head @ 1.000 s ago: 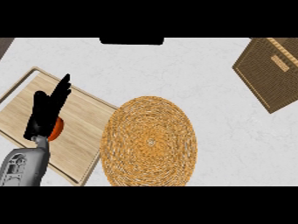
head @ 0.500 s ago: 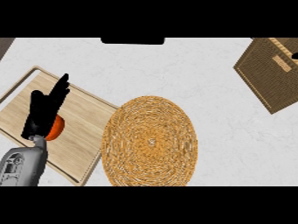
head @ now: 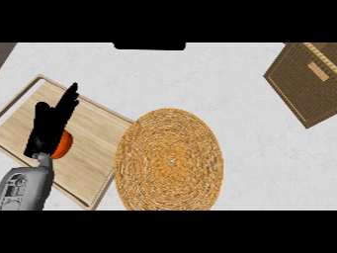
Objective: Pick the lemon from the placemat and place it in the basket
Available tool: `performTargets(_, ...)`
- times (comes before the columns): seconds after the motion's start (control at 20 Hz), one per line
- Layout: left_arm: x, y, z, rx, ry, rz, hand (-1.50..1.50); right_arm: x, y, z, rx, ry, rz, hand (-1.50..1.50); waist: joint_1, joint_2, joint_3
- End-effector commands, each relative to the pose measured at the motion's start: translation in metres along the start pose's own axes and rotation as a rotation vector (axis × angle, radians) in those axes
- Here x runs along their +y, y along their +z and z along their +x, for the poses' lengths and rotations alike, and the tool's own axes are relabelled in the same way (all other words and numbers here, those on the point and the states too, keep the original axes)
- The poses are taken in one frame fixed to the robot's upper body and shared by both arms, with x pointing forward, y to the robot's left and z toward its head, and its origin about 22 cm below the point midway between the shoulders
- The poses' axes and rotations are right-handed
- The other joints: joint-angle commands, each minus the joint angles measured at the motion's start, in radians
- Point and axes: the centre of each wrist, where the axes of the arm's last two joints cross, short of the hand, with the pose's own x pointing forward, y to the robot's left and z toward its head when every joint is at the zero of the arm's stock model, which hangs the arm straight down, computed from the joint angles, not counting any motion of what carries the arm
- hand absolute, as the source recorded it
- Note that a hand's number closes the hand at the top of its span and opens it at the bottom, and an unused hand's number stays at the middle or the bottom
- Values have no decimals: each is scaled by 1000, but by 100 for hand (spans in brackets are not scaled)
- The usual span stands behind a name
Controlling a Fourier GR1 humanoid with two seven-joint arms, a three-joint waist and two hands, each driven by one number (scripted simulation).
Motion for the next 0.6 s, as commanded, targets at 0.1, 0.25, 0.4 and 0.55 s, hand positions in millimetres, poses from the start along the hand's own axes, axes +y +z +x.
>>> performTargets(0.1, 2, -2, -3, -12, 12, -1, 0, -62, 20, -34, 109, -74, -134, -150, -6, 2, 0)
performTargets(0.25, 2, -4, -1, 2, 1, 4, 0, -87, 34, -51, 155, -136, -191, -150, 1, 6, 1)
performTargets(0.4, -9, 0, 5, 13, -1, -5, 0, -119, 56, -72, 191, -154, -173, -150, 1, 4, 2)
performTargets(0.55, -1, 0, -4, -21, -9, 6, 0, -159, 74, -76, 181, -192, -168, -150, 0, 6, 3)
